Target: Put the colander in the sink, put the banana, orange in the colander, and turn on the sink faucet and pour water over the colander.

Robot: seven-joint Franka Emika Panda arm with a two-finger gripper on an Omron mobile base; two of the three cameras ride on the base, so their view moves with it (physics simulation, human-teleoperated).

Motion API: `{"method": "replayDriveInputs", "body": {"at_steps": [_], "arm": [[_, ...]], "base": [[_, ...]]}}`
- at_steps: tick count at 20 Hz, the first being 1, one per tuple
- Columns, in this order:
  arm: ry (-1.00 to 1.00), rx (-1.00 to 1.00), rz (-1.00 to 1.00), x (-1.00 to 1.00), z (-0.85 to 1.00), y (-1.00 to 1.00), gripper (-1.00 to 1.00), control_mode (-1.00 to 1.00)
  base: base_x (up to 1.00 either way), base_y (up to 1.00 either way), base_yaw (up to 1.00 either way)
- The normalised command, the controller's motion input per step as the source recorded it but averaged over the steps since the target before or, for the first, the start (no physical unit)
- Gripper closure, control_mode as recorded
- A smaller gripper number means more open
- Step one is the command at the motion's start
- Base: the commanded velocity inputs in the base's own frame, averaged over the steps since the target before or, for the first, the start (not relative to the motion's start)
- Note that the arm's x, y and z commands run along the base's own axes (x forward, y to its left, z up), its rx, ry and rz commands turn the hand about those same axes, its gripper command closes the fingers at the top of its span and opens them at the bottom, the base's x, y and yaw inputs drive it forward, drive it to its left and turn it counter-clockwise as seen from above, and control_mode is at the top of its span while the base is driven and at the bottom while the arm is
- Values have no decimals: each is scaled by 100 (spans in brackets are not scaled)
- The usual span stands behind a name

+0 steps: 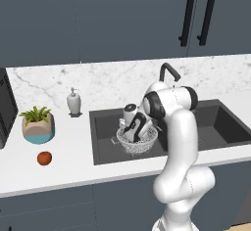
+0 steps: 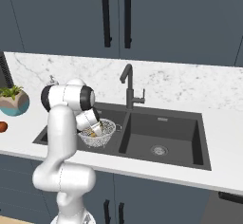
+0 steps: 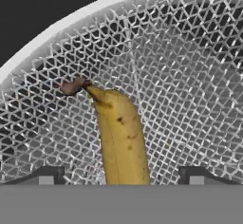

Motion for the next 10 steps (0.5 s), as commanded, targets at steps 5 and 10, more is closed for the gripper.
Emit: {"method": "replayDriveInputs", "body": {"at_steps": [5,10], "arm": [[0,5,0,0,79,-3,-100,-100],[0,6,3,-18,87,0,-100,-100]], "base": [[0,0,0],[0,0,0]]}}
